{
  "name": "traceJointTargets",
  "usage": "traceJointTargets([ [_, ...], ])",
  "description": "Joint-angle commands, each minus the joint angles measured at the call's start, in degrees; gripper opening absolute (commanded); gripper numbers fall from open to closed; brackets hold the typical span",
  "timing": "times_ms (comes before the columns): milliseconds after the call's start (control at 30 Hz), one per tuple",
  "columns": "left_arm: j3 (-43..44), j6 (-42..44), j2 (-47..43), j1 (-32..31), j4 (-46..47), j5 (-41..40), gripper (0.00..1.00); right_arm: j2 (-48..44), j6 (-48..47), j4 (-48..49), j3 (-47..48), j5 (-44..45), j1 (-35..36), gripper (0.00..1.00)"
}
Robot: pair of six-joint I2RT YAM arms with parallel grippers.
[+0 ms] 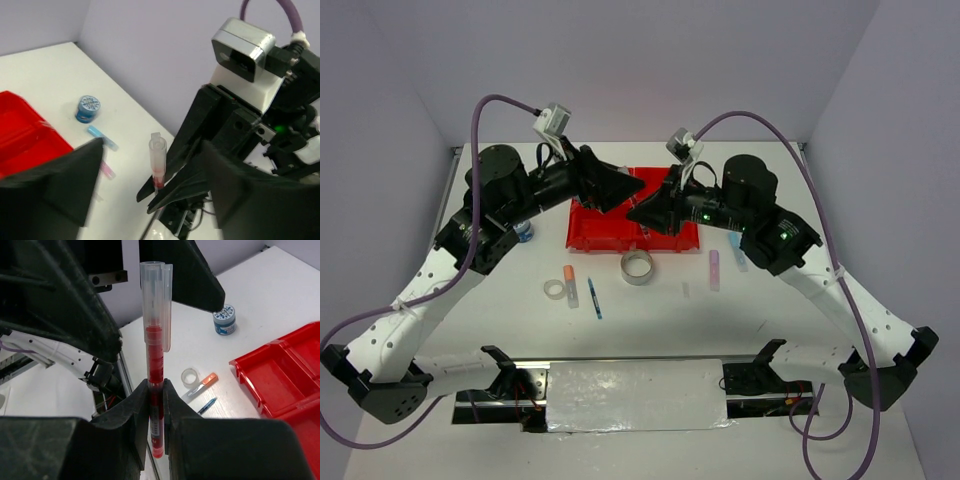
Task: Sort the stationery into containers
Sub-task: Close the pen cap on the pen, then place the pen in the storage box.
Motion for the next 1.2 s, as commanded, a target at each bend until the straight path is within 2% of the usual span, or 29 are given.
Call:
traceJointTargets([
  [0,1.57,-0.21,-1.24,0.50,-0.85,-5.93,0.99,1.32,0.65,0.60,0.19,3.66,0.08,0.00],
  [100,4.90,-2.13,-2.03,1.11,-7.34,-16.05,0.99,2.64,1.35,1.38,-3.14,3.93,-0.71,0.00],
  [167,7.36,-3.54,-2.82,1.82,-11.22,-27.20,0.99,3.78,0.04,1.74,-5.25,5.07,-1.59,0.00],
  [233,9.90,-6.35,-3.17,2.69,-18.95,-38.25,0.99,4.92,-5.13,0.51,-6.14,9.54,-2.64,0.00],
  [300,10.36,-6.72,-3.35,4.18,-23.87,-41.12,0.99,8.87,-14.66,-2.37,-5.62,13.05,-3.61,0.00],
  [433,7.21,-4.70,-4.75,5.51,-26.35,-37.28,0.99,18.80,-25.00,-6.61,-0.89,18.77,-8.61,0.00],
  [600,0.70,-0.74,-9.58,5.69,-26.01,-32.26,0.99,27.42,-34.32,-4.33,0.36,20.36,-11.26,0.02],
  [733,-4.39,1.54,-12.92,5.69,-27.06,-28.48,0.99,33.21,-37.14,-4.41,2.99,20.72,-12.92,0.05],
  [900,-9.23,2.69,-15.48,5.69,-28.64,-25.49,0.99,36.22,-38.90,-3.54,3.35,17.91,-14.51,0.11],
  [1167,-13.98,2.96,-18.64,5.69,-29.26,-25.74,0.99,39.73,-39.08,-0.99,0.89,16.94,-15.30,0.18],
])
